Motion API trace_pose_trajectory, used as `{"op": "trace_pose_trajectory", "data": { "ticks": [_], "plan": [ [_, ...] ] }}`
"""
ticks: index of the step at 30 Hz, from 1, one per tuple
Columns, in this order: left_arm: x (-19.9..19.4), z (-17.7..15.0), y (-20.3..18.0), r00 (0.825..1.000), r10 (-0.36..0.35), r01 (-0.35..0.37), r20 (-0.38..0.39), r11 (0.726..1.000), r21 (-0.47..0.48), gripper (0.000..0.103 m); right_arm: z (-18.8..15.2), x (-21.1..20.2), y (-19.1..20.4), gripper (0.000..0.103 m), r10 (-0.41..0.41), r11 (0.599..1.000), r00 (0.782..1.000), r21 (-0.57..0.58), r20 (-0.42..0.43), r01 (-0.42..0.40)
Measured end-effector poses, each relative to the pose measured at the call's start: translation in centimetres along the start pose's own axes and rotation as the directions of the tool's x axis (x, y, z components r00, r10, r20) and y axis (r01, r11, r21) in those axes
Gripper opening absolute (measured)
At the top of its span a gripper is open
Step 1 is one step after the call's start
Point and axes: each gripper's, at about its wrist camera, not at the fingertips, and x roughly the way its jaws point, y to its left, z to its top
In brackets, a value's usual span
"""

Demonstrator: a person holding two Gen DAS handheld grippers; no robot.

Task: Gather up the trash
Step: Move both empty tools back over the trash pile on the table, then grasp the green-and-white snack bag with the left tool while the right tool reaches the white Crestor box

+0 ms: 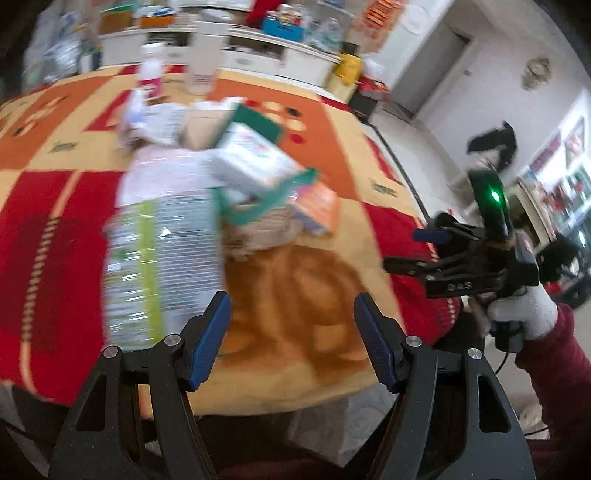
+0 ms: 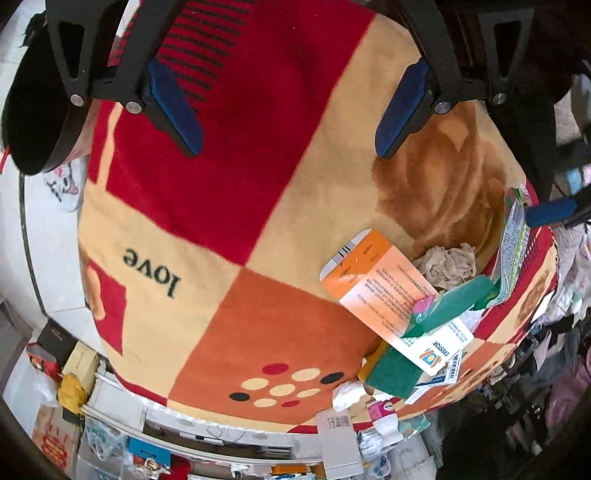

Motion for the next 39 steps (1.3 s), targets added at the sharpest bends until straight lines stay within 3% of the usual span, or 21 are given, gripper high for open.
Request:
{"op": "trace_pose_trajectory", "data": {
  "ticks": [7,15,30,33,39],
  "plan": [
    [-2.4,-0.6,5.2,0.995,0.096,-0.094,0.018,0.992,-0.083,0.068,2.1,0.5,2.0,0.094,-0.018,0.997,1.000,-0.078,-0.013,0.017],
    [-0.5,-0.1,6.9,0.996,0.085,-0.086,-0.010,0.990,-0.108,0.068,5.6,0.2,5.1,0.094,-0.006,0.985,0.998,-0.171,0.063,0.017],
    [2.5,1.6,9.4,0.997,0.063,-0.070,-0.046,0.984,-0.161,0.068,10.0,5.0,7.9,0.093,0.011,0.934,1.000,-0.357,-0.025,-0.019],
    [2.8,1.7,9.4,0.996,0.065,-0.073,-0.054,0.986,-0.149,0.068,10.0,5.9,7.9,0.081,0.024,0.930,0.997,-0.363,-0.077,-0.051],
    [4.0,1.4,9.3,0.993,0.077,-0.089,-0.093,0.987,-0.132,0.068,9.4,6.6,8.3,0.079,0.017,0.918,0.993,-0.391,-0.119,-0.063]
  ]
}}
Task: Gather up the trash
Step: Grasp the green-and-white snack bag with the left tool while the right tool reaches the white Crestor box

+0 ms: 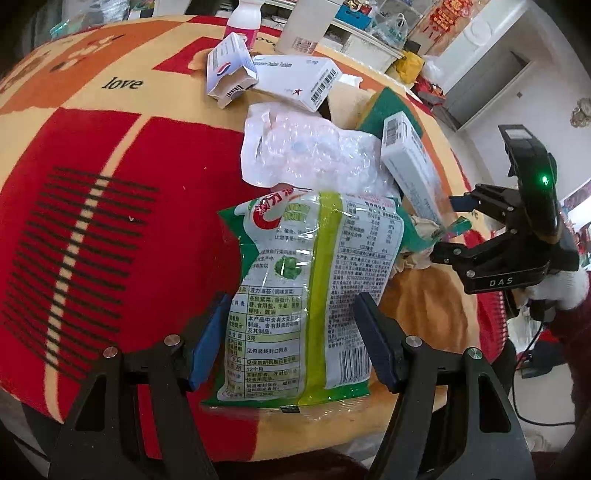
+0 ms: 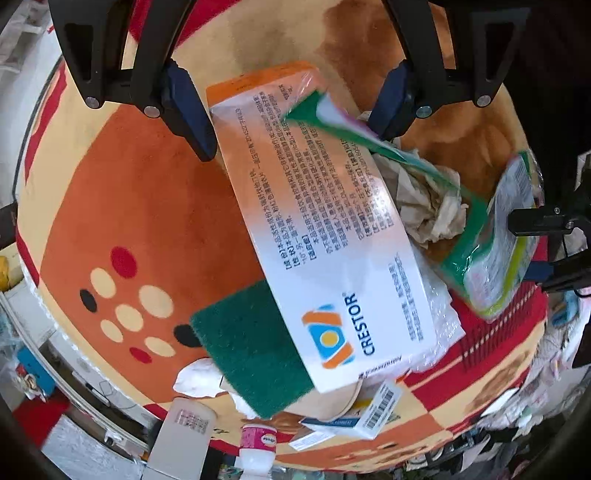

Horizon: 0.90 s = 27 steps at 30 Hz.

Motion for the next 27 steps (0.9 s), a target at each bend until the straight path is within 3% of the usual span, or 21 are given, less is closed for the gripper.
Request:
{"op": "trace_pose_trajectory", "data": {
  "ticks": [19,23,25,26,27],
  "plan": [
    [0.2,0.5,0.1,1.000,-0.012,0.012,0.007,1.000,-0.007,0.066,1.0,-1.2,-0.9,0.079,-0.027,1.000,1.000,0.003,-0.008,0.027],
    [0.3,0.5,0.4,1.000,-0.014,0.014,0.007,1.000,-0.012,0.043,1.3,-1.5,-0.5,0.079,-0.026,1.000,1.000,-0.013,0.005,0.026],
    [0.3,0.5,0.7,1.000,-0.014,0.014,0.012,1.000,-0.015,0.037,1.6,-1.5,-0.3,0.079,-0.021,1.000,0.999,-0.003,0.027,0.022],
    [0.2,0.4,0.8,1.000,-0.017,0.017,0.010,1.000,-0.017,0.033,1.6,-1.4,-0.3,0.068,-0.016,1.000,1.000,0.003,0.027,0.016],
    [0.0,0.4,0.9,1.000,-0.023,0.023,0.008,1.000,-0.019,0.030,1.5,-1.1,-0.1,0.065,-0.003,1.000,1.000,0.010,0.018,0.003]
  ]
}}
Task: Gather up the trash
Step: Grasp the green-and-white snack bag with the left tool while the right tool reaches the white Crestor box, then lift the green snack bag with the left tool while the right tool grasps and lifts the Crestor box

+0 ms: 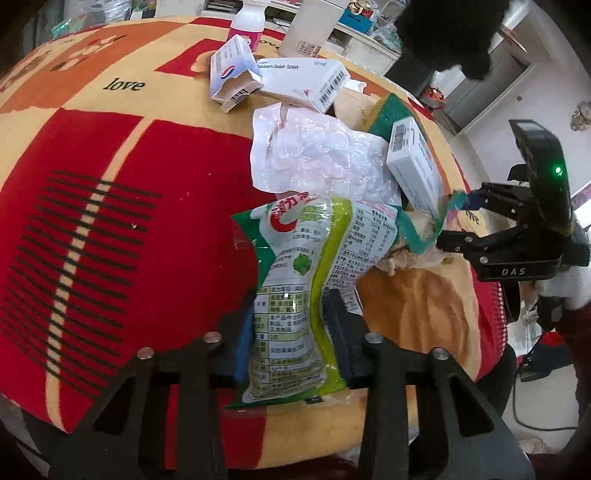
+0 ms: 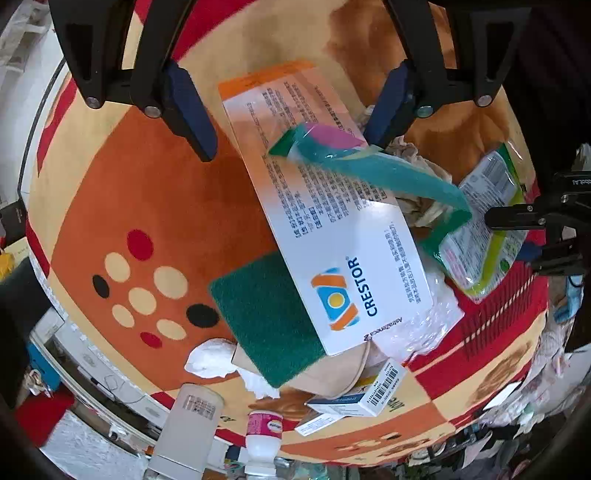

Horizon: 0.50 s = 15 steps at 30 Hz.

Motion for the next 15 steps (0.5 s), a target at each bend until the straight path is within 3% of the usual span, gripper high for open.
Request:
{"op": "trace_pose_trajectory", "data": {
  "ticks": [6,15],
  "plan": [
    [-2.9,-0.2,0.4,0.999,-0.034,0.034,0.034,0.999,-0.001,0.023,-1.9,-1.9,-0.2,0.065,-0.029,1.000,1.000,0.005,0.010,0.029],
    [-5.0,-0.4,-0.6,0.996,-0.092,0.092,0.018,0.996,0.009,0.022,-7.2,-2.6,-1.4,0.065,-0.004,0.996,0.995,0.083,-0.104,0.012]
  ]
}}
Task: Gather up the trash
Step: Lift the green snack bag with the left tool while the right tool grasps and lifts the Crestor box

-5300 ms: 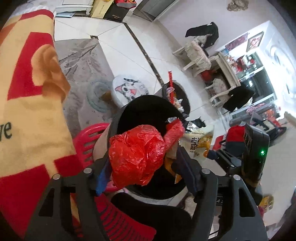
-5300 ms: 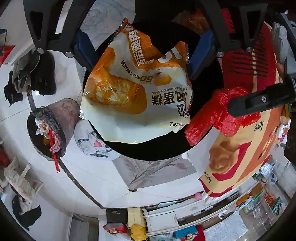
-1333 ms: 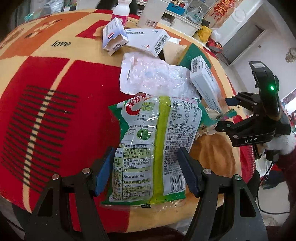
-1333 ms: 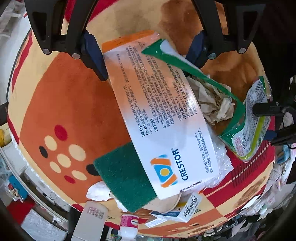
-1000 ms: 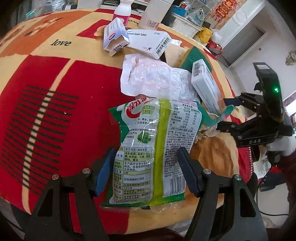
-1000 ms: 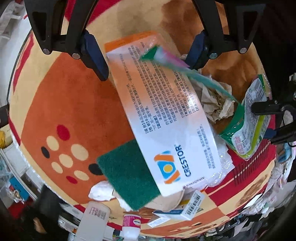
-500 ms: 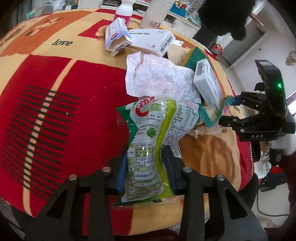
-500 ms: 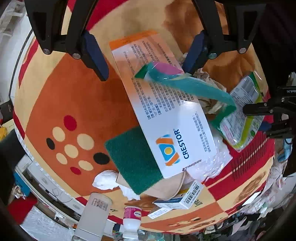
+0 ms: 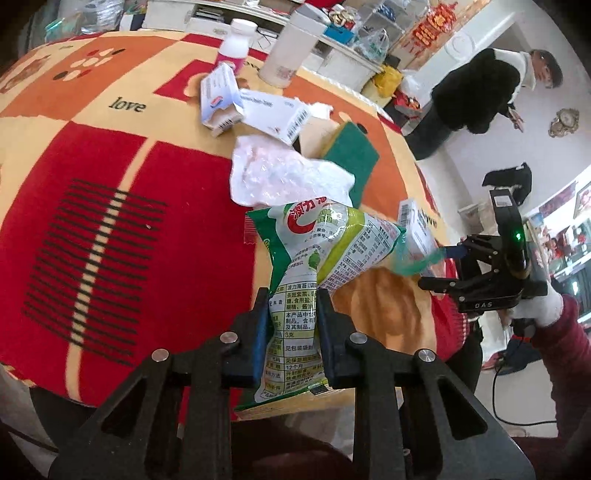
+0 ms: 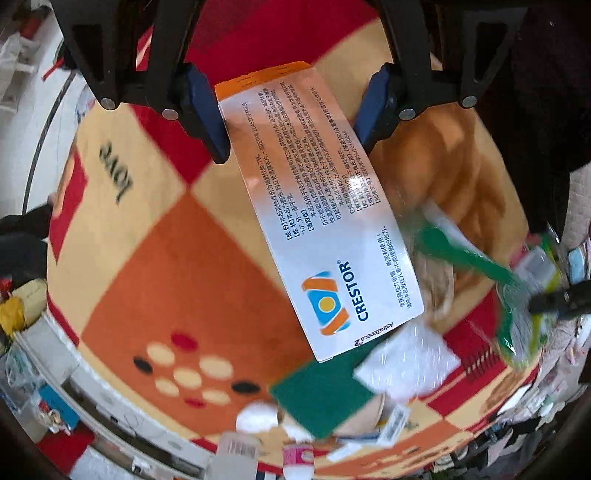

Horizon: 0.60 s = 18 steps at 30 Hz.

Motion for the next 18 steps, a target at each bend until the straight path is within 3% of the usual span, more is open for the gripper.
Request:
{"op": "trace_pose_trajectory", "data": {
  "ticks": [6,9,12,14,18],
  "plan": [
    [3.1,-1.3,-1.5,0.997,0.024,-0.023,-0.072,1.000,0.018,0.023,-0.1,1.6,0.6,0.067,0.018,0.998,0.999,0.053,0.029,-0.020],
    [4.6,-1.8,-2.2,0.994,0.059,-0.055,-0.090,0.997,0.045,0.031,-0.2,1.9,0.5,0.067,0.025,0.997,0.998,0.067,0.056,-0.029],
    [5.0,-2.2,-2.5,0.993,0.062,-0.057,-0.102,0.997,0.051,0.030,-0.8,1.5,0.1,0.061,0.031,0.996,0.996,0.075,0.079,-0.037],
    [4.7,-2.2,-3.0,0.994,0.036,-0.030,-0.102,0.998,0.058,0.023,-1.2,0.8,0.1,0.059,0.017,0.998,0.995,0.066,0.102,-0.024],
    [2.9,-1.3,-4.7,0.996,-0.025,0.032,-0.082,0.996,0.083,0.020,-2.9,-0.7,-1.0,0.059,-0.015,0.998,0.991,0.069,0.133,0.006]
  ]
}}
